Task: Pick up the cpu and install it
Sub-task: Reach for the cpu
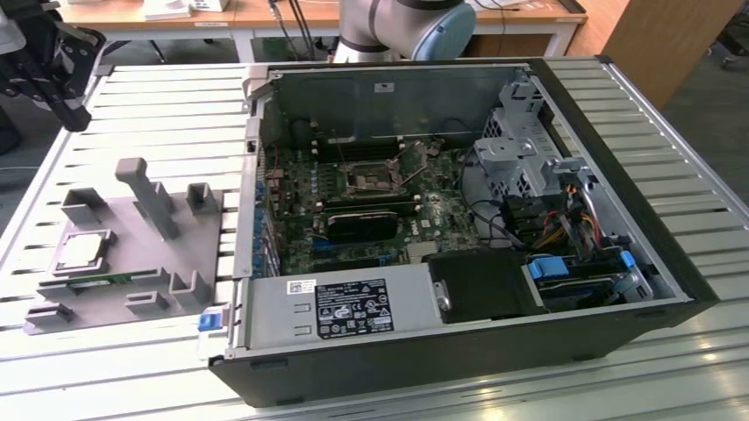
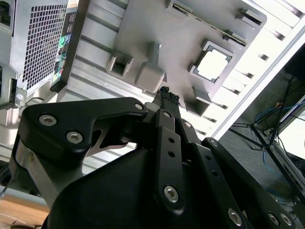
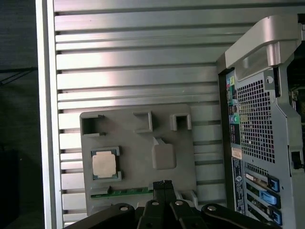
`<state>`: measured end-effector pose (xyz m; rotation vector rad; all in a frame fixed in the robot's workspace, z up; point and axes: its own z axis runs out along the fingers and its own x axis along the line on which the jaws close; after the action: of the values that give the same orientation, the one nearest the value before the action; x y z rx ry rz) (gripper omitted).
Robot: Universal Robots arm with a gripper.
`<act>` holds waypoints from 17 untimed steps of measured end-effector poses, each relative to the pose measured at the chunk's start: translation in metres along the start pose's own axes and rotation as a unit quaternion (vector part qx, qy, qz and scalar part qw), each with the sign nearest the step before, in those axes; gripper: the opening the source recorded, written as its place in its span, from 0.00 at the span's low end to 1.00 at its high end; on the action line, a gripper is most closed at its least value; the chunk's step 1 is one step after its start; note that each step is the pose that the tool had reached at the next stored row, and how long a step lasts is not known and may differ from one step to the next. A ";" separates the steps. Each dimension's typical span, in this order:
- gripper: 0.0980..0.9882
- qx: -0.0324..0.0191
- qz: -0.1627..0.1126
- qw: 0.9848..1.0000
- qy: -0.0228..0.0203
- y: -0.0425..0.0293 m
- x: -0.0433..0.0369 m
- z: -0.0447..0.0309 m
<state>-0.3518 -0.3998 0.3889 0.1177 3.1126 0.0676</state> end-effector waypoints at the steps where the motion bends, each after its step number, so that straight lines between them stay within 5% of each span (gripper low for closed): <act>1: 0.01 0.000 0.000 1.000 0.000 -0.0004 0.0005 0.0000; 11: 0.01 0.000 0.000 1.000 0.000 -0.0048 0.0057 -0.0002; 17: 0.01 0.000 0.000 1.000 0.000 -0.0135 0.0077 -0.0001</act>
<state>-0.3605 -0.4126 0.3883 0.1180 3.1129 0.0677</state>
